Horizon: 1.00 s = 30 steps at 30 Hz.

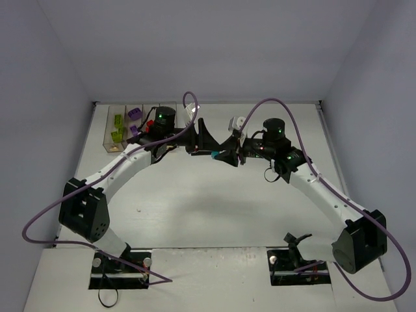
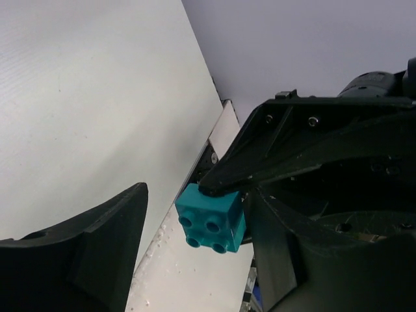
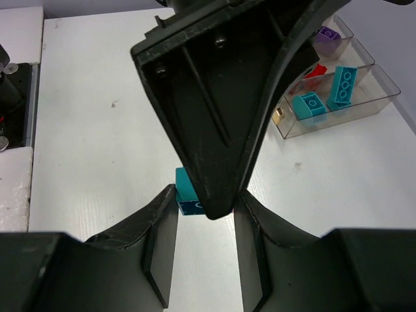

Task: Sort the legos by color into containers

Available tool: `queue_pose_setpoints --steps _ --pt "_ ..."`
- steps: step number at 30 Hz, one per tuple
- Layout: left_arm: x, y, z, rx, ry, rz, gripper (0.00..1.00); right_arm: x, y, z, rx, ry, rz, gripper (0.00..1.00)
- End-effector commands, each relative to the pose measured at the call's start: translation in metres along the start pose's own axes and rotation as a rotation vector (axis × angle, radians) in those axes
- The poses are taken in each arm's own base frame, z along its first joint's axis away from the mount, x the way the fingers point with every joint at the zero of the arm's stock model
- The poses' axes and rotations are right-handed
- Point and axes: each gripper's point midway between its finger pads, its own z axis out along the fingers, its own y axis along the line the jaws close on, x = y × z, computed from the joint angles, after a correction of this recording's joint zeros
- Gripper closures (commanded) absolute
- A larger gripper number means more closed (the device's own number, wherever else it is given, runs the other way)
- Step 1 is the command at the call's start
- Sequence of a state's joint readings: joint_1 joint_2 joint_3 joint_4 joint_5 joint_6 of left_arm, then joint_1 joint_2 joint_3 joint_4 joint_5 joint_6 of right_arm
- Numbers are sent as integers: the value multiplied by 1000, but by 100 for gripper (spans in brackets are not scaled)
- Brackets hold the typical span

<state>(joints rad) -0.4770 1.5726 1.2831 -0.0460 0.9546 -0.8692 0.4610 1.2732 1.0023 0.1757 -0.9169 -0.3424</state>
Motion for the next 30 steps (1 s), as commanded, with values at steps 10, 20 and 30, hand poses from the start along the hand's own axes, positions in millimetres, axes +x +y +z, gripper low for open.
queue_pose_setpoints --steps 10,20,30 --pt "-21 -43 -5 116 -100 90 83 -42 1 -4 1 -103 -118 86" --pt "-44 -11 -18 20 -131 133 96 -28 -16 -8 127 -58 -54 22" --pt "-148 133 -96 -620 -358 293 96 5 -40 -28 366 8 102 16"
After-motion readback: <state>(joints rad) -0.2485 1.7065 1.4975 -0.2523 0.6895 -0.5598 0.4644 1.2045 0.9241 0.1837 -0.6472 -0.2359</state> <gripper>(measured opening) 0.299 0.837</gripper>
